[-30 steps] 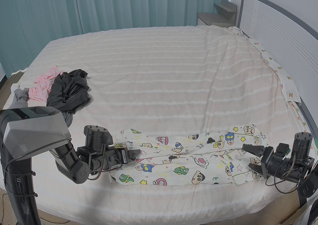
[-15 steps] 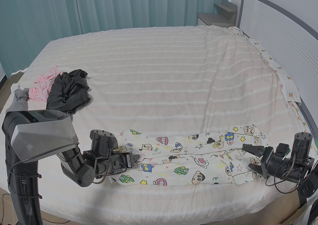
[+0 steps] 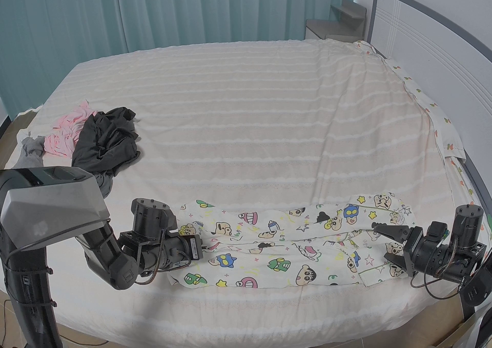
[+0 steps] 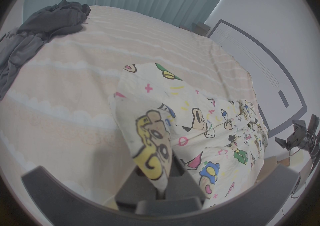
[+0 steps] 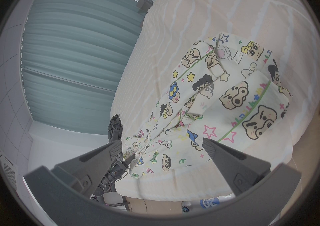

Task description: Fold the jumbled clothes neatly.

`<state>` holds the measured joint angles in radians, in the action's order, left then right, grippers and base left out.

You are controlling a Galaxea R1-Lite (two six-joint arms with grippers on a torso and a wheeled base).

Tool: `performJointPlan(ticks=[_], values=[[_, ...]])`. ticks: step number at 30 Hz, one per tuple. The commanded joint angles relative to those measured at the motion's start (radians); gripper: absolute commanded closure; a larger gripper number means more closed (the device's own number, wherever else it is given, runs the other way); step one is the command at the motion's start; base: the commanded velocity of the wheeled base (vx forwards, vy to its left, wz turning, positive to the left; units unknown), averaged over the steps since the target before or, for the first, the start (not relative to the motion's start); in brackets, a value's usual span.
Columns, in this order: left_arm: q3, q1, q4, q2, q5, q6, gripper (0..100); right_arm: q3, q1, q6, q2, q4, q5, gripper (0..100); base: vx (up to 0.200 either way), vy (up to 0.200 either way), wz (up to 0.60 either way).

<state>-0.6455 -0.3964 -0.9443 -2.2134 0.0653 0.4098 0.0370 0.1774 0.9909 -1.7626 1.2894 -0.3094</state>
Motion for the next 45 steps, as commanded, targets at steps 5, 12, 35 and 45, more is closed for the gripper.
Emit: performJointPlan(ticks=[5, 12, 35, 45], values=[[0.066, 0.036, -0.002, 0.072, 0.004, -0.002, 100, 0.000, -0.001, 0.000, 0.000, 0.001, -0.001, 0, 0.000, 0.000, 0.00], [0.118, 0.117, -0.002, 0.115, 0.045, -0.002, 100, 0.000, -0.001, 0.000, 0.000, 0.001, -0.001, 0, 0.000, 0.000, 0.00], [0.170, 0.476, 0.130, 0.324, 0.297, -0.006, 100, 0.000, -0.004, 0.000, 0.000, 0.001, -0.001, 0, 0.000, 0.000, 0.00], [0.159, 0.735, 0.153, 0.351, 0.398, -0.022, 100, 0.001, -0.009, 0.002, 0.000, 0.002, -0.001, 0, 0.000, 0.000, 0.00]])
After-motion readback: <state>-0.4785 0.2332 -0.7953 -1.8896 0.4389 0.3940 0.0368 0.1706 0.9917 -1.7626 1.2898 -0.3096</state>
